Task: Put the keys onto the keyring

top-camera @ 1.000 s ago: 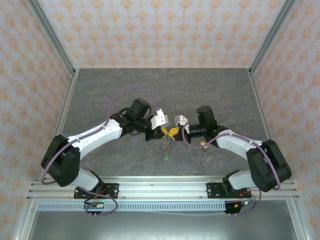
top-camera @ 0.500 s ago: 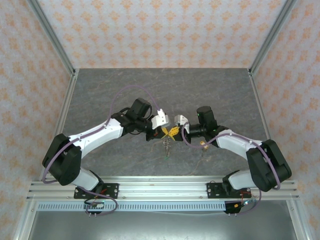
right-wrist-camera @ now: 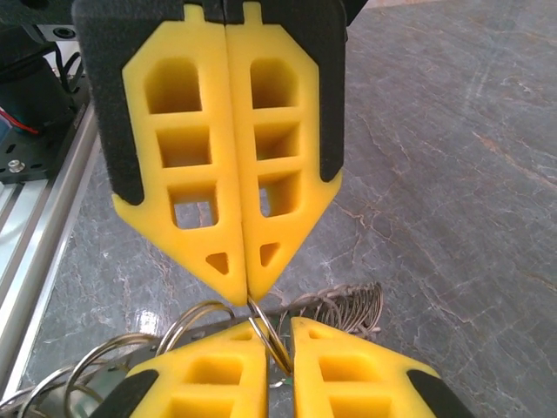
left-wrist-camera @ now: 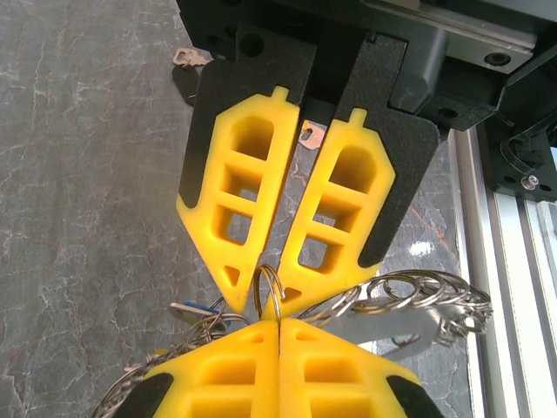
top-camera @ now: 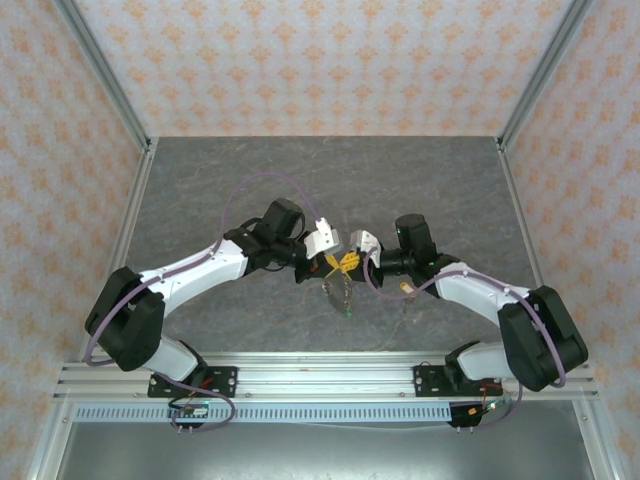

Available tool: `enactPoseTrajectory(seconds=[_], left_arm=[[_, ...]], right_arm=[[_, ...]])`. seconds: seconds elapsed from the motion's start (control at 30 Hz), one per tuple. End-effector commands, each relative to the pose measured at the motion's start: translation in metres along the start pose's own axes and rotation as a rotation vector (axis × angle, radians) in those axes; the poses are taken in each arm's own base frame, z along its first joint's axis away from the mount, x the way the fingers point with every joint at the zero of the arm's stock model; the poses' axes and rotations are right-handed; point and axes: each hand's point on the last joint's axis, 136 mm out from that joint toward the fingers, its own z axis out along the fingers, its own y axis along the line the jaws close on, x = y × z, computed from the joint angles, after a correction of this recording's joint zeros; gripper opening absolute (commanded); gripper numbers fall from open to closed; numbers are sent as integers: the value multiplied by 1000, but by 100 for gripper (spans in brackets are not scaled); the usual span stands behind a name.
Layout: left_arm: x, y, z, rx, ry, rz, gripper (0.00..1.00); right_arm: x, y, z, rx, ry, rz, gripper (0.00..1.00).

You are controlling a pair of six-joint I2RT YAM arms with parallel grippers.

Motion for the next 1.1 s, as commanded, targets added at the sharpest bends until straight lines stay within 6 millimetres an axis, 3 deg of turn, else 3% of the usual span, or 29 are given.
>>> enactPoseTrajectory(seconds=[0.0,0.23,0.4,0.57,0.7,1.07], left_arm=[[-4,-9,-2,9,-23,19,0],[-9,-8,-6,-5,-43,12,0],[-11,-7,-9,-21,-63,7,0],[-5,-3,-11,-49,-48,-1,0],[0,-3,-11,-48,-25,3,13],[6,-3,-5,-24,0,3,19]], right_arm=[[3,1,-2,22,17,-41,14],[6,-1,-3,33,37,-40,11],[5,1,-4,26,47,-37,0],[-3,4,-5,5,25,-47,0],[-14,5,-5,-11,-21,-52,0],[-23,2,-5,-11,-56,-53,0]])
